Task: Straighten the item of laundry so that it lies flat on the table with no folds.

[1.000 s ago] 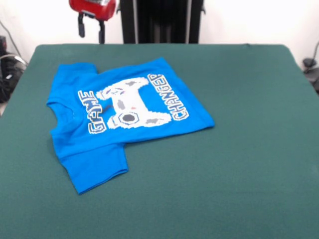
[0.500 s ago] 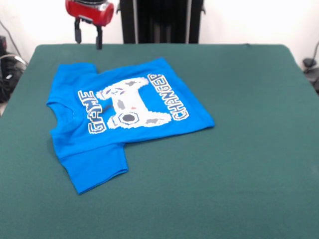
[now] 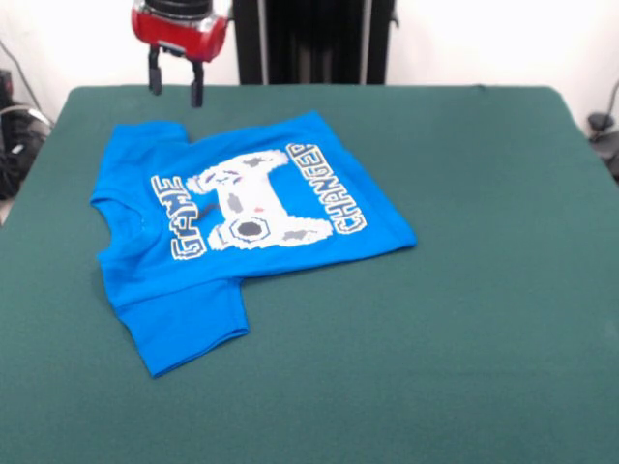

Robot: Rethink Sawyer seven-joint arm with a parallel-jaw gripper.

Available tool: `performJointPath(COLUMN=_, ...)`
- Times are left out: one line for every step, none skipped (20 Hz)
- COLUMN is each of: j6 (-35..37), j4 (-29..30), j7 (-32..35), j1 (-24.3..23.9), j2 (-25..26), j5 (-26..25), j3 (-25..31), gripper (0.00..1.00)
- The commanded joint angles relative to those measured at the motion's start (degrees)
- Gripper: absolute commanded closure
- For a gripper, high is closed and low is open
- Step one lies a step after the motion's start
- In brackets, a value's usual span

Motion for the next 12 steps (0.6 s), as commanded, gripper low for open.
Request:
performJointPath(j6=3.91, j4=-4.93, j7=0.18, j1=2.33, j2=5.68, j5=1.31, j3=6.11, gripper=0.0)
performJointPath(j6=3.73, j4=-5.31, j7=0.08, j1=2.24, j2=6.13, j5=1.19, j3=6.19, gripper=0.0)
performJointPath(j6=3.45, j4=-5.56, j7=0.2, j1=2.34, j2=6.45, j5=1.03, j3=6.03, gripper=0.0)
performJointPath(j6=3.02, j4=-5.8, j7=0.33, j1=2.38, j2=6.87, j5=0.87, j3=5.91, gripper=0.0)
performJointPath(j6=2.65, j4=-5.91, j7=0.42, j1=2.43, j2=7.15, j5=0.68, j3=5.77, gripper=0.0)
performJointPath(j6=2.28, j4=-6.02, j7=0.52, j1=2.47, j2=7.44, j5=0.49, j3=5.63, gripper=0.0)
performJointPath(j6=2.06, j4=-6.08, j7=0.54, j1=2.47, j2=7.63, j5=0.36, j3=5.56, gripper=0.0)
performJointPath(j6=1.79, j4=-6.09, j7=0.69, j1=2.56, j2=7.8, j5=0.26, j3=5.42, gripper=0.0)
performJointPath(j6=1.52, j4=-6.11, j7=0.84, j1=2.65, j2=7.97, j5=0.17, j3=5.27, gripper=0.0)
performJointPath(j6=1.43, j4=-6.16, j7=0.93, j1=2.72, j2=8.12, j5=0.14, j3=5.19, gripper=0.0)
performJointPath(j6=1.17, j4=-6.17, j7=1.16, j1=2.91, j2=8.25, j5=0.08, j3=4.99, gripper=0.0)
performJointPath(j6=0.86, j4=-6.2, j7=1.41, j1=3.05, j2=8.55, j5=0.01, j3=4.79, gripper=0.0)
